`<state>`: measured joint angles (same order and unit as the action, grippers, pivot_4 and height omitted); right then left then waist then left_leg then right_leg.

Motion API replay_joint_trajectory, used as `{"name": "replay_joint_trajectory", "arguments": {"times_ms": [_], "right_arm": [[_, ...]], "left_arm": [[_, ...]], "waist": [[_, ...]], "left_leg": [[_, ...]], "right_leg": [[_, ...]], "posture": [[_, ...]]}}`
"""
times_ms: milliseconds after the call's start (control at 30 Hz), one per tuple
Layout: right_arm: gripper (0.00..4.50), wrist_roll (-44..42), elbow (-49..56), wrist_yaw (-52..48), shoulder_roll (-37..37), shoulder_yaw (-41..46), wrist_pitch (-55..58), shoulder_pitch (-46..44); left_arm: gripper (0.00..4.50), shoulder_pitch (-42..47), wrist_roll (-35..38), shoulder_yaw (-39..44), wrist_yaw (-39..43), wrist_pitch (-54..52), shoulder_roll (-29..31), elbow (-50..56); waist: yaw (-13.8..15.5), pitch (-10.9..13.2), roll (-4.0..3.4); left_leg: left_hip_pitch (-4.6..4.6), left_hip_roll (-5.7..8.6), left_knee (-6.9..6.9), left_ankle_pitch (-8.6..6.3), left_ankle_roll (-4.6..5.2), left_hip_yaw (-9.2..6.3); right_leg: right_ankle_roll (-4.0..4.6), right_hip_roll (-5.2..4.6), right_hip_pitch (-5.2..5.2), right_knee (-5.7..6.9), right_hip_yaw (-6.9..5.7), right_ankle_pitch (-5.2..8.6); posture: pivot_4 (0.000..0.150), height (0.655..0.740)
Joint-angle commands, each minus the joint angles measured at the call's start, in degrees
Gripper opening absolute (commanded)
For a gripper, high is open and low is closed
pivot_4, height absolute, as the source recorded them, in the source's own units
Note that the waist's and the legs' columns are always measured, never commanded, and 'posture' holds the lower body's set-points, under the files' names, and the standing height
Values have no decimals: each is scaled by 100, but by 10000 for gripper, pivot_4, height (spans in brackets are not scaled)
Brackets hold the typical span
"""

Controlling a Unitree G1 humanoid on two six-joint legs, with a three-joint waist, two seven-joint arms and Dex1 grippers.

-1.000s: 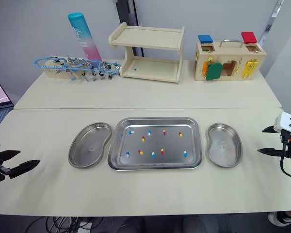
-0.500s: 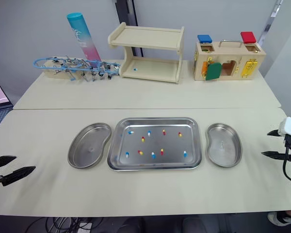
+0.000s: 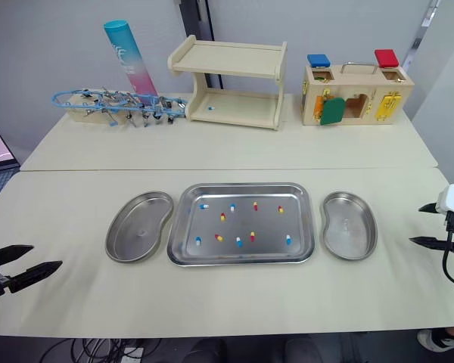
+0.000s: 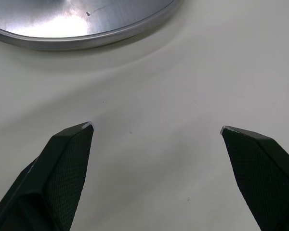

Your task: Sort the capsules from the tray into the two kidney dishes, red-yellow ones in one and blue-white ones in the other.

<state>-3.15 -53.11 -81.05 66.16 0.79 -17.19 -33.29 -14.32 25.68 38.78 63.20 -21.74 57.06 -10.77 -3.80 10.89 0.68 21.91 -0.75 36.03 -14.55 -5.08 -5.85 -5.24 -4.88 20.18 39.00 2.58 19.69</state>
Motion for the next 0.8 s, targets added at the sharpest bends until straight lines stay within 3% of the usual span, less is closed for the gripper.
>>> {"name": "replay_joint_trajectory", "arguments": {"times_ms": [33, 367, 533, 800], "right_arm": [[45000, 31, -14, 21, 85, 87, -83, -113], [45000, 53, -125, 58, 53, 88, -143, -55], [45000, 116, -249, 73, 37, 48, -191, -159], [45000, 134, -245, 56, 15, 87, -217, -134]], "left_arm": [[44738, -270, 266, 385, 68, -150, -147, 572], [44738, -1138, 599, 729, -11, -313, -830, 1670], [44738, -1244, 658, 823, 172, 93, -1031, 1679], [44738, -1365, 958, 783, -38, -31, -1339, 2555]], "waist": [[-4, 0, 0], [1, 0, 1], [5, 0, 0], [12, -1, 0]], "left_leg": [[0, 0, 0, 0, 0, 1], [-1, -1, 2, 0, 0, 3], [-2, -1, 2, 0, 0, 4], [-2, -1, 4, 0, 0, 3]], "right_leg": [[0, 0, 0, 0, 0, 0], [0, 0, -2, 0, 3, 0], [0, 0, -4, -1, 4, 0], [1, 0, -7, -2, 4, 0]], "posture": [[1500, 7400], [1500, 7400], [1500, 7400], [1500, 7400]]}}
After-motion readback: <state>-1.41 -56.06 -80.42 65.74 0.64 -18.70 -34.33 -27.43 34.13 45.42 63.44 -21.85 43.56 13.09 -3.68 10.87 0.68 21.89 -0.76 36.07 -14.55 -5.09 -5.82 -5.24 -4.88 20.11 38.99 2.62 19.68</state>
